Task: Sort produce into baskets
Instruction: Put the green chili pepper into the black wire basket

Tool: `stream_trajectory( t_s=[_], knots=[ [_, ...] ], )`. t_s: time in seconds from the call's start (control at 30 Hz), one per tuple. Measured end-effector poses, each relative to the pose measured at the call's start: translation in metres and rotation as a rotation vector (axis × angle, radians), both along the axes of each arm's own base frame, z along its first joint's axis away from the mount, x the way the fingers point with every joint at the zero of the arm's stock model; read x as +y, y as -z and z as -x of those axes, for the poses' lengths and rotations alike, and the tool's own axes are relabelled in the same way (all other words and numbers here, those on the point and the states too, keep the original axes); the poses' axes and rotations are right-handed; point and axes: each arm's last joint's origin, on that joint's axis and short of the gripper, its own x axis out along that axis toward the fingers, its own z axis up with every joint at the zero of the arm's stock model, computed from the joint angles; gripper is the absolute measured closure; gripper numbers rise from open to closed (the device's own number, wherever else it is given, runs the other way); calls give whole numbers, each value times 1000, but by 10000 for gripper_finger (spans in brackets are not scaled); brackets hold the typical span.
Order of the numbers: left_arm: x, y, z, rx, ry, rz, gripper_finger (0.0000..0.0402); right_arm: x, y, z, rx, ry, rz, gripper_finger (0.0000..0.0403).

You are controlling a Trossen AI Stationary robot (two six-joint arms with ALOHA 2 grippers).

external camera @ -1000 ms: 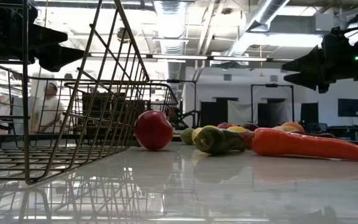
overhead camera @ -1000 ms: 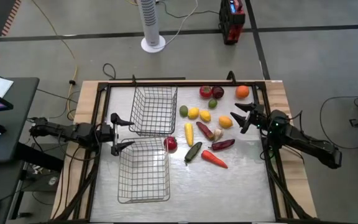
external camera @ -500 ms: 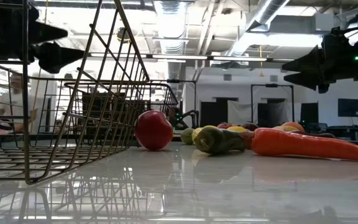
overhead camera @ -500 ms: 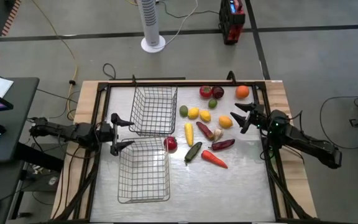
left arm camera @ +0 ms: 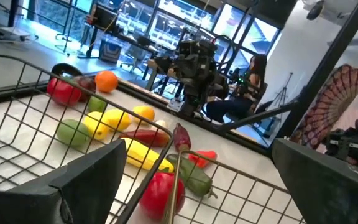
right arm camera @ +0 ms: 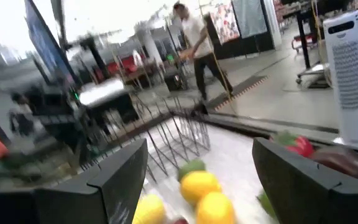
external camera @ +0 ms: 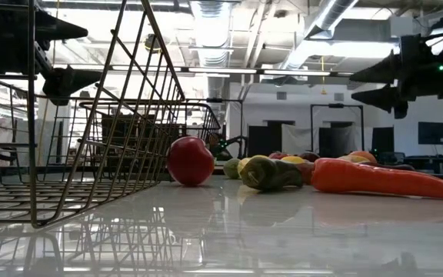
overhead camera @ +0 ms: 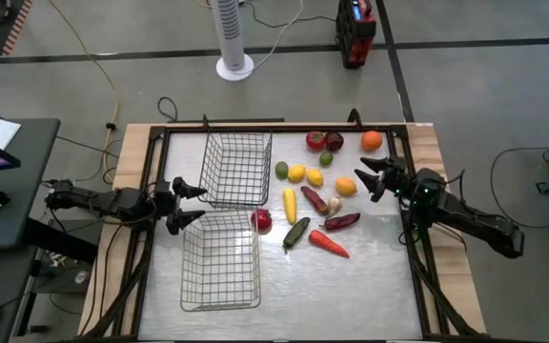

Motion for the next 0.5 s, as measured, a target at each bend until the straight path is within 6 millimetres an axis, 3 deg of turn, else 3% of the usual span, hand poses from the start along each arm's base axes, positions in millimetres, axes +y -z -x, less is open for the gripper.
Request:
stream_trajectory(
  t_s=[0.5],
  knots=[
    [0, 0, 0, -14, 3, 78, 8, -1, -3, 1, -52, 28, -27, 85]
  ],
)
